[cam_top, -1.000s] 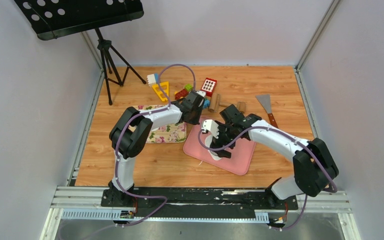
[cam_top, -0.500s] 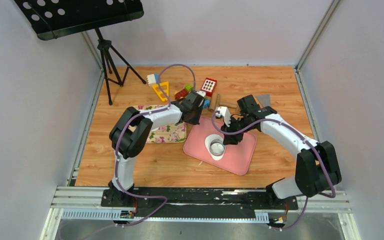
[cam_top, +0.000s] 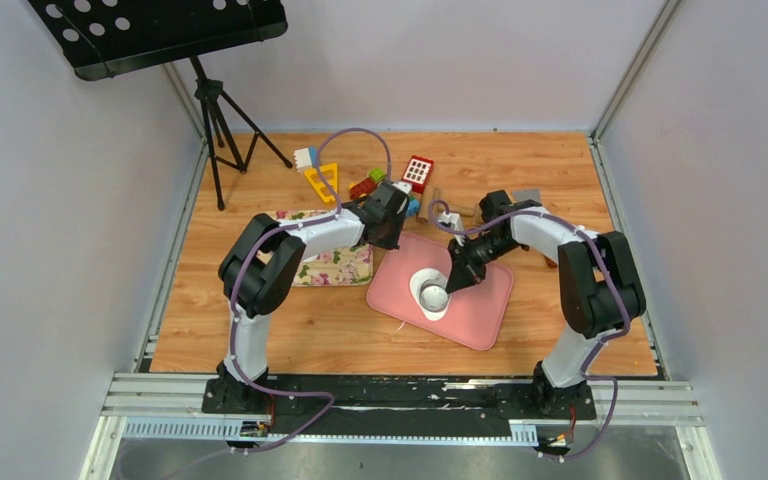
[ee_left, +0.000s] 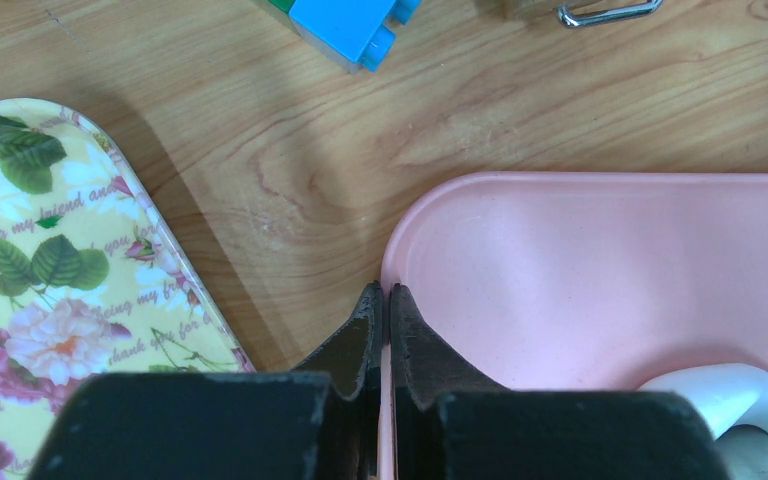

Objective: Roll out the dumpling wrappers from the dough
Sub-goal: Press the dumpling wrapper on the work surface.

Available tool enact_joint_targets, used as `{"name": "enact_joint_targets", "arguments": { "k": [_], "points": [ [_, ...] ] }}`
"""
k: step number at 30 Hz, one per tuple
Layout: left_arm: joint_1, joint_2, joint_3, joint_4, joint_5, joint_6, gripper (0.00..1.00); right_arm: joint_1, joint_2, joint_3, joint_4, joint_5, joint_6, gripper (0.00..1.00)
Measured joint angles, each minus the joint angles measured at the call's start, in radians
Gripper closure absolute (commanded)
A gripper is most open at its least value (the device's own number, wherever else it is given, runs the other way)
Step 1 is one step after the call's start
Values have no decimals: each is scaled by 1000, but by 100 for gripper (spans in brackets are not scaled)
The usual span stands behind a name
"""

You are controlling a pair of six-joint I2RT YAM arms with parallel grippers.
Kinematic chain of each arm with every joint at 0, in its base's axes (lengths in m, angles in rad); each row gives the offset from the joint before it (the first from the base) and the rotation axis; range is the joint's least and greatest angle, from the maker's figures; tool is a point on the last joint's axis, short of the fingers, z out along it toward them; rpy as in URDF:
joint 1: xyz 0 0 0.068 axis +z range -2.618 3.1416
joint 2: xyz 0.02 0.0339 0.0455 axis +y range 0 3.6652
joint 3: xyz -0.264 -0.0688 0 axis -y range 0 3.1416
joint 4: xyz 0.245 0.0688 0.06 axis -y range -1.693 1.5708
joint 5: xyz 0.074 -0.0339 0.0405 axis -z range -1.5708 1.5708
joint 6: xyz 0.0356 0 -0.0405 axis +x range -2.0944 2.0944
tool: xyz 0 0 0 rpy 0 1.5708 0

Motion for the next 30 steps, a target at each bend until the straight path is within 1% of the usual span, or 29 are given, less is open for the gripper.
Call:
{"name": "enact_joint_targets", "arguments": {
  "k": [3, 8, 20, 26, 30],
  "points": [
    [0, 0, 0, 0, 1, 0, 100, -22, 31, 24, -23, -37, -18, 100],
    [0, 0, 0, 0, 2, 0, 100, -22, 82, 42, -70, -82, -51, 100],
    [0, 0, 0, 0, 3, 2, 100, -22, 171, 52, -103, -93, -60, 100],
    [0, 0, 0, 0, 3, 2, 100, -21, 169, 80, -147, -109, -76, 100],
    [0, 0, 0, 0, 4, 3, 100, -21, 115, 102, -169, -132, -92, 99]
  ]
}}
